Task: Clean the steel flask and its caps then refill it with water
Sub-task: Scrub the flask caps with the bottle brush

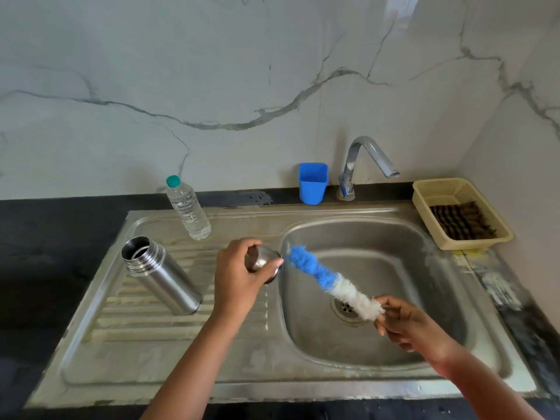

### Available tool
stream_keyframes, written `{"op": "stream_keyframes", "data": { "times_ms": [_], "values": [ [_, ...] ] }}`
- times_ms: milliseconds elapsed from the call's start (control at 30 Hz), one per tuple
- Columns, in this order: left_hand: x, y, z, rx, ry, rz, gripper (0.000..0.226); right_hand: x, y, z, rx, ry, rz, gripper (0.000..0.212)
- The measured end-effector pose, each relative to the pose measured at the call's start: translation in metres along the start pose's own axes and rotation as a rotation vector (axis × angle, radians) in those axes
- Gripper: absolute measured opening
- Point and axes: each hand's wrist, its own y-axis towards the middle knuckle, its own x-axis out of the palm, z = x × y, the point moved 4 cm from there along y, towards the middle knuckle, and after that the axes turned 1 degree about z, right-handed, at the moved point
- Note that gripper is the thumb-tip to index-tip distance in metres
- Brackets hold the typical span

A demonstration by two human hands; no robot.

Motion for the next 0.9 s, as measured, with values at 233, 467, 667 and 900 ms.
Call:
{"op": "stream_keyframes", "data": {
  "times_ms": [233, 467, 667, 900],
  "values": [
    [-0.008, -0.046, -0.071, -0.148, 0.362, -0.221, 0.063, 0.0, 0.004, 0.039, 0.105, -0.005, 0.356, 0.026],
    [-0.01, -0.052, -0.085, -0.174, 0.379, -0.307, 0.066, 0.014, 0.006, 0.045, 0.134, -0.032, 0.418, 0.026],
    [-0.003, -0.06, -0.09, -0.084, 0.431, -0.391, 0.07, 0.028, 0.013, 0.04, 0.113, -0.041, 0.417, 0.025],
    [0.004, -0.052, -0.077, 0.076, 0.56, -0.275, 0.071, 0.038, 0.016, 0.023, 0.056, -0.291, 0.392, 0.031]
  ]
}}
